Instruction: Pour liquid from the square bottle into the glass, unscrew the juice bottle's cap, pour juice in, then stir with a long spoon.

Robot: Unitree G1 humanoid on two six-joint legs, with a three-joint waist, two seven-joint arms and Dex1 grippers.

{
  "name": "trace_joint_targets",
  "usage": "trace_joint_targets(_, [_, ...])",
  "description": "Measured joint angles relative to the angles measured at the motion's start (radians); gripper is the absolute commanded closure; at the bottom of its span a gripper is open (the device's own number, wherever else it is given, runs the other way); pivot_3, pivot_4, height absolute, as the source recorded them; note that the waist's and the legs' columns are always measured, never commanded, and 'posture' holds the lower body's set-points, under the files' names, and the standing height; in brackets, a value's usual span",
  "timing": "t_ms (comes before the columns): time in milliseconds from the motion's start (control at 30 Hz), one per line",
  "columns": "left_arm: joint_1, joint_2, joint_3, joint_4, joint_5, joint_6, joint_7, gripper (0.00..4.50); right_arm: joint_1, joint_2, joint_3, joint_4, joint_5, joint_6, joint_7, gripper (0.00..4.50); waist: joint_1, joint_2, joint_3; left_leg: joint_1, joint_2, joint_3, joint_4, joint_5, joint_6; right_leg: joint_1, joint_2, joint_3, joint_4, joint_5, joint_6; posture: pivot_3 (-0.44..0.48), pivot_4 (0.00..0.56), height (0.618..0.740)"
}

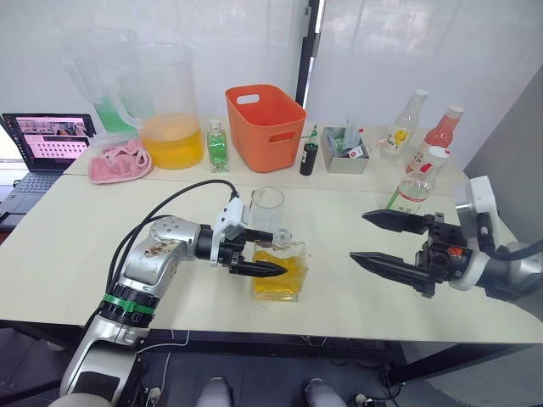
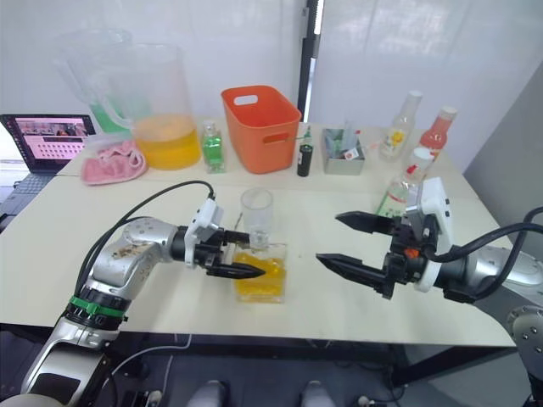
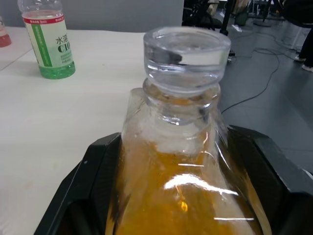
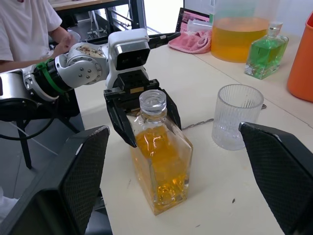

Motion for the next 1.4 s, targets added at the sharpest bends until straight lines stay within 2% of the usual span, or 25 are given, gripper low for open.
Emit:
trace_joint_targets(333, [0.003,-0.009,-0.008,0.007,0.018,-0.045,-0.008,1.70,-0.205,0.105,0.245,-0.046,-0.123,0.023,-0.206,0.00,0.002,0.000,0.000,0.001,0.000,0.000,0.000,0.000,0.000,0.001,0.000,0.000,-0.001,0.000,0.000,0.000,0.150,0.717])
trace_joint_targets(533, [0.005,-0.012,-0.007,0.009,0.017,-0.056,-0.010,1.70,-0.331,0.184,0.389,-0.022,-0.157,0.085,-0.244,0.00,0.003,0.001,0.000,0.001,0.000,0.000,0.000,0.000,0.000,0.001,0.000,0.000,-0.001,0.000,-0.001,0.000,0.150,0.717])
trace_joint_targets(733, [0.005,-0.012,-0.007,0.009,0.017,-0.055,-0.010,1.70,-0.338,0.216,0.475,0.014,-0.248,0.092,-0.240,0.00,0.003,0.001,0.000,0.001,0.000,0.000,0.000,0.000,0.000,0.001,0.000,0.000,0.000,0.000,-0.001,0.000,0.150,0.717])
trace_joint_targets(833, [0.005,-0.012,-0.007,0.009,0.016,-0.055,-0.008,1.70,-0.338,0.239,0.501,0.029,-0.281,0.099,-0.242,0.83,0.003,0.001,0.000,0.000,0.000,0.000,0.000,0.000,0.000,0.001,0.000,0.000,0.000,0.000,-0.001,0.000,0.150,0.717])
trace_joint_targets(1067, [0.013,-0.012,-0.003,0.000,0.015,-0.051,-0.003,1.70,-0.344,0.302,0.506,0.040,-0.284,0.123,-0.248,3.22,0.002,0.001,0.000,0.001,0.000,0.000,0.000,0.000,0.000,0.001,0.000,0.000,0.000,0.000,-0.001,0.000,0.150,0.717])
trace_joint_targets(1100, [0.015,-0.012,-0.001,0.000,0.015,-0.051,-0.001,1.70,-0.345,0.307,0.500,0.041,-0.282,0.125,-0.249,3.43,0.002,0.001,0.000,0.001,0.000,0.000,0.000,0.000,0.000,0.001,0.000,0.000,0.000,0.000,-0.001,0.000,0.150,0.717])
trace_joint_targets(1400, [0.016,-0.012,-0.001,-0.006,0.016,-0.043,0.005,1.70,-0.349,0.344,0.458,0.041,-0.269,0.142,-0.246,3.43,0.002,0.001,0.000,0.001,0.000,0.000,0.000,0.000,0.000,0.001,0.000,0.000,0.000,0.000,-0.001,0.000,0.150,0.717])
